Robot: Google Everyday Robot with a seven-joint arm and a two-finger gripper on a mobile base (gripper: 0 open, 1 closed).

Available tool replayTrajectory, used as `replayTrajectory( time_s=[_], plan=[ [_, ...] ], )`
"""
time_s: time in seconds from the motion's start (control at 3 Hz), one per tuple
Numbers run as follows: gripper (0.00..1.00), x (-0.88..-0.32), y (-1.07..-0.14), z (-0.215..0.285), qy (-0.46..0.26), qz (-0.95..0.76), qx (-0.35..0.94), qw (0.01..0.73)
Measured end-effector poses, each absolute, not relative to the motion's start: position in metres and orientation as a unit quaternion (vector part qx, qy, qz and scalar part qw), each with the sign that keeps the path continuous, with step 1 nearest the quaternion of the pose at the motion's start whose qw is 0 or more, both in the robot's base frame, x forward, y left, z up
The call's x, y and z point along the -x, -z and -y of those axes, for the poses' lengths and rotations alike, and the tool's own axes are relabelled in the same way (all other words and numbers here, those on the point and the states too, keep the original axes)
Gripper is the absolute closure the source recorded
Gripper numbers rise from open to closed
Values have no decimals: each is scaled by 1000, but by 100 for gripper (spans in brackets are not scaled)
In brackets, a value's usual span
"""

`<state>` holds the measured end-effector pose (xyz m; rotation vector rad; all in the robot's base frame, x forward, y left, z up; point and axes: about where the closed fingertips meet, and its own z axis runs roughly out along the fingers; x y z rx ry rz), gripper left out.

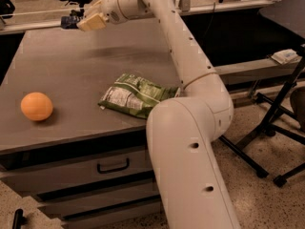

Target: Move rxbar blueberry near green jalapeno chip bag

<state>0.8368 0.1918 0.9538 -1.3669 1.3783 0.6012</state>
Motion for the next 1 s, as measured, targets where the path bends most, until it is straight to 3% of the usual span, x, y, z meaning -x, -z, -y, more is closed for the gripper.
replayTrajectory(
  time_s=[1.0],
  plan=[
    [100, -804, -975, -137, -259, -624, 537, 505]
  ],
)
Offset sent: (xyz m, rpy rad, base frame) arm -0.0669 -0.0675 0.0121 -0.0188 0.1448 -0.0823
